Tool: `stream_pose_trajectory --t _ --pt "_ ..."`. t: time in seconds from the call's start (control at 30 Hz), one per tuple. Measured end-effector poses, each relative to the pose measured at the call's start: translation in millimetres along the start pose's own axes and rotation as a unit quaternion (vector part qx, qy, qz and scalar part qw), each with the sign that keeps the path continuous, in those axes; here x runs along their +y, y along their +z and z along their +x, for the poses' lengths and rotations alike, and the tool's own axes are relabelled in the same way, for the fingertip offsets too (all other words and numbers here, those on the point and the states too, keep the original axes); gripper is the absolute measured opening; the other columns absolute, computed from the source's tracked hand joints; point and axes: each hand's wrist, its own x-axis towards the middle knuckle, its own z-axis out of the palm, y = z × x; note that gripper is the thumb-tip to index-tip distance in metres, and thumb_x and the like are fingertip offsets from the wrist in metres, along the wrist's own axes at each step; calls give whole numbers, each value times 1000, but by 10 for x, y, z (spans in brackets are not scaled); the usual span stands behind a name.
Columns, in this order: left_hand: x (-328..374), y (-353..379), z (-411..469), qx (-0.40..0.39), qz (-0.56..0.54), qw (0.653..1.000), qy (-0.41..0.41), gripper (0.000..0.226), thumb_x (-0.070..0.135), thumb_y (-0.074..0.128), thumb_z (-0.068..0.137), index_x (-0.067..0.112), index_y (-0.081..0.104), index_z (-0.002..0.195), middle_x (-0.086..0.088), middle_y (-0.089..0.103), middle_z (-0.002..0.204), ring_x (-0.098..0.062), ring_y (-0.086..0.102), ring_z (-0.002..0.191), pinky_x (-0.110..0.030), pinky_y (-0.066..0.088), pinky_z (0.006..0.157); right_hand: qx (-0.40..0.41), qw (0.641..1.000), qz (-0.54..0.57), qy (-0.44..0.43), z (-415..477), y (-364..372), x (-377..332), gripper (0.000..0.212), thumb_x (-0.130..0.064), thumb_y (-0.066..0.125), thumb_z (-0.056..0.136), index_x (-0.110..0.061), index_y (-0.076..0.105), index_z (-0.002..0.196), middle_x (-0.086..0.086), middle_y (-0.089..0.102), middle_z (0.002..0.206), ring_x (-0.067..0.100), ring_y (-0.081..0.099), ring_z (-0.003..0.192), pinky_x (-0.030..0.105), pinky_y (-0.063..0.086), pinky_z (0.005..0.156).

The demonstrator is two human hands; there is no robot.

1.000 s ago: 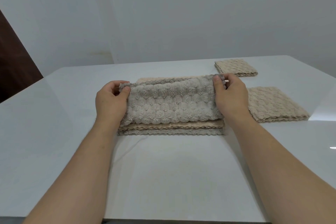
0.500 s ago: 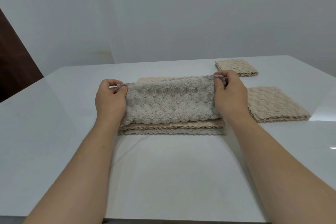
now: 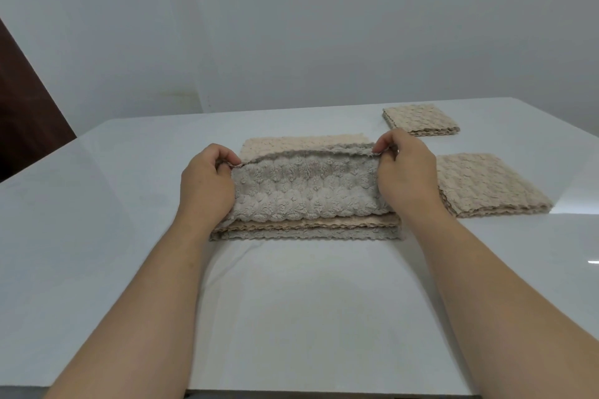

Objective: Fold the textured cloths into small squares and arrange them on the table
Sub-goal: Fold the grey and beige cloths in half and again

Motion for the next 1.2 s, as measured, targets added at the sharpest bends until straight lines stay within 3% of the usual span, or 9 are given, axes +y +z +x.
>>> stream_pose_trajectory --t 0.23,0.33,0.47,0.57,0.67,0.8,0.87,1.0,1.2 --pt "18 -1 -1 35 -31 998 -29 27 7 50 101 28 64 93 10 59 84 -12 49 58 -20 39 50 21 998 48 34 5 9 4 32 1 44 95 -27 60 91 -9 61 95 19 56 79 29 41 66" --pt "25 -25 -8 33 -24 999 -2 28 4 51 99 28 66 102 11 61 91 -4 52 67 -20 40 60 11 999 38 33 -12 -11 -13 30 -2 46 97 -27 59 104 -6 61 104 17 59 84 25 41 67" --pt "29 -47 0 27 -12 999 15 40 -6 52 91 27 69 106 7 66 102 -7 57 82 -23 44 78 -2 999 7 32 -24 -30 -57 41 -2 45 96 -20 62 128 -1 59 125 18 59 108 28 47 89" --pt "41 -65 -20 23 -10 1000 13 56 -15 48 80 25 71 111 7 70 107 -11 63 96 -12 46 79 -4 1000 -13 20 -21 -33 -61 40 -6 47 95 -19 65 128 3 59 129 21 58 115 37 47 104" --pt "64 -90 -32 23 -9 1000 -3 65 -19 49 72 21 73 117 8 72 104 -7 65 96 2 41 67 -10 999 -29 7 -13 -27 -45 36 -8 50 94 -21 69 122 5 60 128 24 61 110 40 49 102" --pt "112 -104 -64 20 23 1000 4 57 -12 53 75 26 76 110 11 73 97 7 61 83 3 40 68 -15 998 -65 -9 -8 -20 -6 33 -7 53 93 -18 70 119 5 57 127 11 48 104 25 39 94" --pt "114 -102 -75 18 42 999 15 50 -6 56 77 28 78 107 12 73 96 4 61 79 -5 44 74 -18 995 -93 -11 -15 -19 15 33 -8 54 92 -18 71 118 4 57 124 12 47 101 25 38 90" --pt "87 -123 -62 27 80 996 7 43 3 60 79 33 79 103 11 74 104 -10 61 63 -24 50 73 -1 989 -144 -21 -13 -41 24 32 -10 56 87 -22 73 112 4 64 117 25 57 111 39 51 91" --pt "249 -127 -102 43 68 997 -17 26 7 61 85 24 78 95 5 74 100 -10 61 71 -17 41 62 2 989 -149 9 -10 -190 -17 21 -11 59 88 -22 72 100 -1 66 98 23 61 92 34 51 68"
